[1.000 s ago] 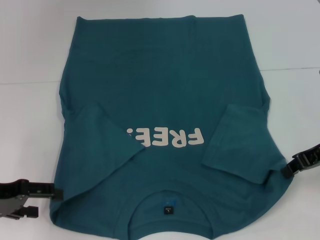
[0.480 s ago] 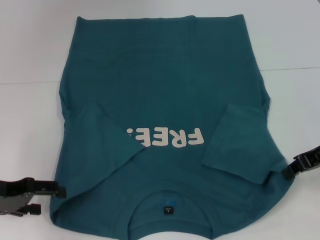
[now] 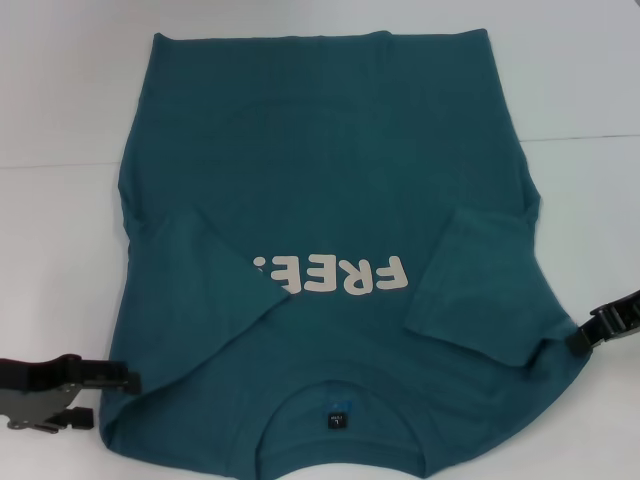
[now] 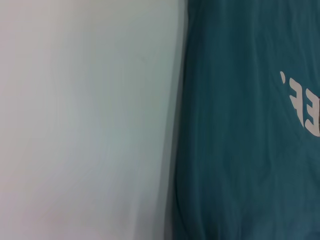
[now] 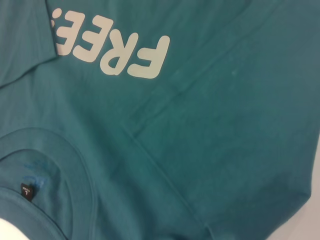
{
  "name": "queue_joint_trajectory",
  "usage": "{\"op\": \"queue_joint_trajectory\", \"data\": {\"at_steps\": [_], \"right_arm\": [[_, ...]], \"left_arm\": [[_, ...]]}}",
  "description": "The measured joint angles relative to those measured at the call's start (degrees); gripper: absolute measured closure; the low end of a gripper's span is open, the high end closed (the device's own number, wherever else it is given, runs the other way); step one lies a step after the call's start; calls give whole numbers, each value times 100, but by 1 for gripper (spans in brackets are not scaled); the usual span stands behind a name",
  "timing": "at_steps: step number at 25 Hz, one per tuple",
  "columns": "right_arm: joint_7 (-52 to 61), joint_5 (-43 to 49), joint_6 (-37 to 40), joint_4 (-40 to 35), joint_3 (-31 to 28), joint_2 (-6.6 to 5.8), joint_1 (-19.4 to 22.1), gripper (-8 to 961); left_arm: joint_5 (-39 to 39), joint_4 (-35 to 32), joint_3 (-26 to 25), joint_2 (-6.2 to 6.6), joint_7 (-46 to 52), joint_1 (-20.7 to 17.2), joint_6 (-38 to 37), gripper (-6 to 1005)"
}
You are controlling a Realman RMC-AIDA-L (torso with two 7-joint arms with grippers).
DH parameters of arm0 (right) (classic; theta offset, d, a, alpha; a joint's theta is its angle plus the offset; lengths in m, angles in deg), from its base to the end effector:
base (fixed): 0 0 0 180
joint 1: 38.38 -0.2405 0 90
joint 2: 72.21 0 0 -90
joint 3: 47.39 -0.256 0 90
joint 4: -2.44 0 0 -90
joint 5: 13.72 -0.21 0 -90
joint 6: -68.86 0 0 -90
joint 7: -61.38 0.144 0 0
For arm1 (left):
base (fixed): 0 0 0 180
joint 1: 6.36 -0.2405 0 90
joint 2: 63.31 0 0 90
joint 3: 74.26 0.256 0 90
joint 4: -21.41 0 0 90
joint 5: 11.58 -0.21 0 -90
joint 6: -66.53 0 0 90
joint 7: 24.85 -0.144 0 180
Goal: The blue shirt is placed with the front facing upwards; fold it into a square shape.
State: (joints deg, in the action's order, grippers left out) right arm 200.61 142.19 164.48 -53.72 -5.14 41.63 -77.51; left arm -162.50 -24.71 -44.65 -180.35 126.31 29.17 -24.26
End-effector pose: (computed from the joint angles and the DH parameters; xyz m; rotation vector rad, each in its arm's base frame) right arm 0.2792 0.3609 0.0739 -2.3372 1.5596 -0.2831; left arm -0.3098 0.3341 0.0351 -1.9967 -2.1344 -0.1348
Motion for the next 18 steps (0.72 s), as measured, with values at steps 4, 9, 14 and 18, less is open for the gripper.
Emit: {"op": "queue_joint_trajectory", "data": {"at_steps": [4, 9, 14, 18], "right_arm": [[-18, 0, 35, 0, -55, -3, 2, 909], [-74, 0, 85, 0, -163, -8, 4, 908], [-89, 0, 88, 0, -202, -12, 27, 908], [-100, 0, 88, 0, -206, -19, 29, 908]], "left_arm": [[0, 29, 89, -15, 12, 31, 53, 66], [0, 33, 115, -23, 19, 49, 62, 66], [1, 33, 128, -24, 32, 52, 63, 66], [1, 33, 247, -23, 106, 51, 63, 66]]}}
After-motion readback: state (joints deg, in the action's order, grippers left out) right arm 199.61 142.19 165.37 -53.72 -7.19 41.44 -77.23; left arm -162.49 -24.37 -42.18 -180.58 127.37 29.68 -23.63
